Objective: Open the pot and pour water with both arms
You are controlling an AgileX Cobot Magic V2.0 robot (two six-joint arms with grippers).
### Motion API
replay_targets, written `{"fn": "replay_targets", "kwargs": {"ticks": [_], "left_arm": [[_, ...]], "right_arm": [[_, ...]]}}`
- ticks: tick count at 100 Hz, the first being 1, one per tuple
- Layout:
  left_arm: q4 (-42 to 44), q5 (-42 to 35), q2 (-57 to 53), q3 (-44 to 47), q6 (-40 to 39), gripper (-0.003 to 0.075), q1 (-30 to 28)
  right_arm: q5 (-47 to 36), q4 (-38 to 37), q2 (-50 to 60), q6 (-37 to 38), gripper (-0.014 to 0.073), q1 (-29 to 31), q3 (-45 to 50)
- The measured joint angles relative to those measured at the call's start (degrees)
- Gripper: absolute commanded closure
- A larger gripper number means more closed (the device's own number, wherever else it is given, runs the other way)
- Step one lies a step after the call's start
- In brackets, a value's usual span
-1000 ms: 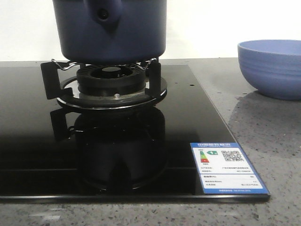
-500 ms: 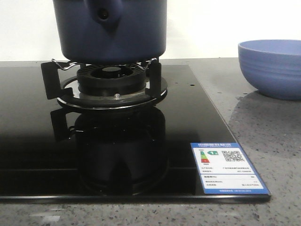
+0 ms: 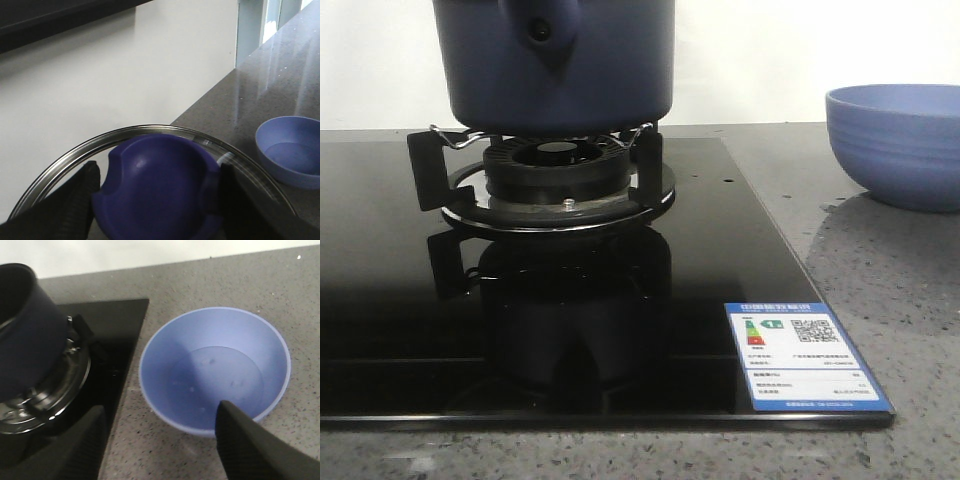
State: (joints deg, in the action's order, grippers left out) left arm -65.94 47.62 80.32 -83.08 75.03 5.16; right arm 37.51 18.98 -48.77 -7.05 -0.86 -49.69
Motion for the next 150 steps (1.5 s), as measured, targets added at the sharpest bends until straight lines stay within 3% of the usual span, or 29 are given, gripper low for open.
{"fn": "replay_targets", "kwargs": {"ticks": [19,36,74,84,109,133,150], "left_arm": [[0.29,2.20,-1.63,0.00,-1.01,0.0374,-6.30],[0.44,2.54,-1.85,-0.04,-1.22,0.0374,-7.55],[1.82,0.57,-1.85,-0.04,-1.30,0.0374,-7.55],[1.82,-0.16,-1.85,-0.04,-1.30,0.0374,-7.55],[1.60,-0.64,-0.64,-0.04,-2.66,0.0374,-8.28],[1.15,-0.77,-0.03,-0.04,-4.58,0.0374,-11.04],[0.38,-0.77,0.04,-0.04,-5.39,0.0374,-12.64]], "right_arm": [[8.51,-3.73,-15.49,1.13,0.0165,5.31,-11.93],[15.06,-6.23,-26.68,1.41,0.0165,9.30,-19.83],[16.24,-7.11,-40.41,1.41,0.0169,10.14,-22.41],[16.13,-7.36,-41.92,1.41,0.0259,10.14,-22.41],[15.42,-7.86,-42.49,1.41,0.0662,10.14,-22.41],[16.64,-8.37,-42.49,1.44,0.0655,10.01,-24.26],[20.38,-8.66,-42.49,1.44,0.0655,8.66,-31.31]]}}
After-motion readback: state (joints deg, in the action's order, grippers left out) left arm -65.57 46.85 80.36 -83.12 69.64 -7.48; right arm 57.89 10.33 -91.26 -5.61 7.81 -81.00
